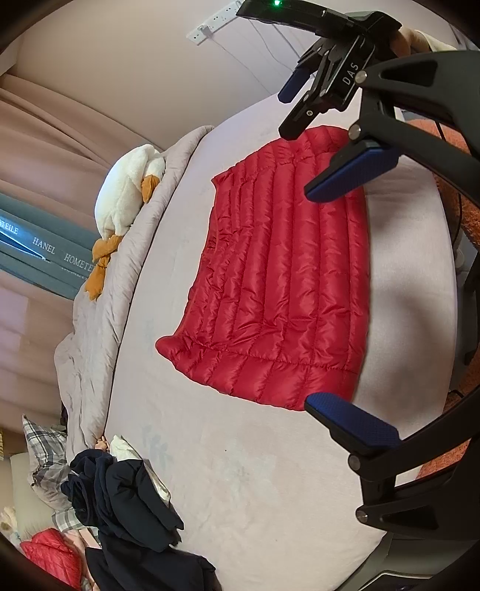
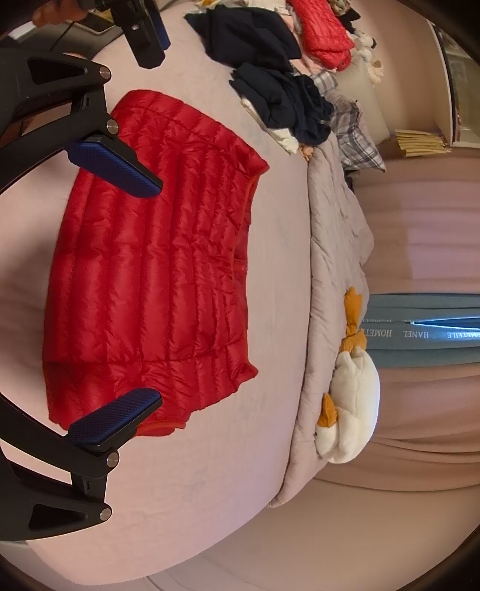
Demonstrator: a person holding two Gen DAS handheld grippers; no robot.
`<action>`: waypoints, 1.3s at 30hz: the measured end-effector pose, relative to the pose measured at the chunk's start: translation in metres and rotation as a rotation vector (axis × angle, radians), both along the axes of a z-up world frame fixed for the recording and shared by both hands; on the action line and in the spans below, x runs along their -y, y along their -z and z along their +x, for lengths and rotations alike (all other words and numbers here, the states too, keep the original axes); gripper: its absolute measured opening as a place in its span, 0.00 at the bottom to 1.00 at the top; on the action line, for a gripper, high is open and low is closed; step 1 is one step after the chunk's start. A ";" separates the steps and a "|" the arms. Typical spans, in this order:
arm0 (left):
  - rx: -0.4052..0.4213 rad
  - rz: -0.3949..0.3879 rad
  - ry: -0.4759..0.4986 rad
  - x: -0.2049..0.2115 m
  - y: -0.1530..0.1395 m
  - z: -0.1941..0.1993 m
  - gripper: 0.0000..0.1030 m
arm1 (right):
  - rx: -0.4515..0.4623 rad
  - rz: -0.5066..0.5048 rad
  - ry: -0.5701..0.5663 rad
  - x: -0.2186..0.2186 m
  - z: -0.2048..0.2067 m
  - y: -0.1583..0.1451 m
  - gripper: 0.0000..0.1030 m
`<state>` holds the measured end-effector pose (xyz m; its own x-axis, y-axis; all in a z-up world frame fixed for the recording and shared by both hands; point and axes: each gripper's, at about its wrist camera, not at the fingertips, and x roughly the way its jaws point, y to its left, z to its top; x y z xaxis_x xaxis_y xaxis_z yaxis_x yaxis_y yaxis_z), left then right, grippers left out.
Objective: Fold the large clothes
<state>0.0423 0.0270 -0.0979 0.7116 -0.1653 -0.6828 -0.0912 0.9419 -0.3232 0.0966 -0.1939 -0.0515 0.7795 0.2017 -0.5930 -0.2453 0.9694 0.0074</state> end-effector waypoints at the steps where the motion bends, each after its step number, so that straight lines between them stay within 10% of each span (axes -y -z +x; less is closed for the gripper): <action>1: 0.000 -0.001 0.000 0.000 0.000 0.000 1.00 | 0.001 -0.001 0.000 0.000 -0.001 0.000 0.99; 39: -0.004 -0.010 0.001 0.002 0.001 0.001 1.00 | -0.020 -0.001 0.008 0.004 0.002 0.005 0.99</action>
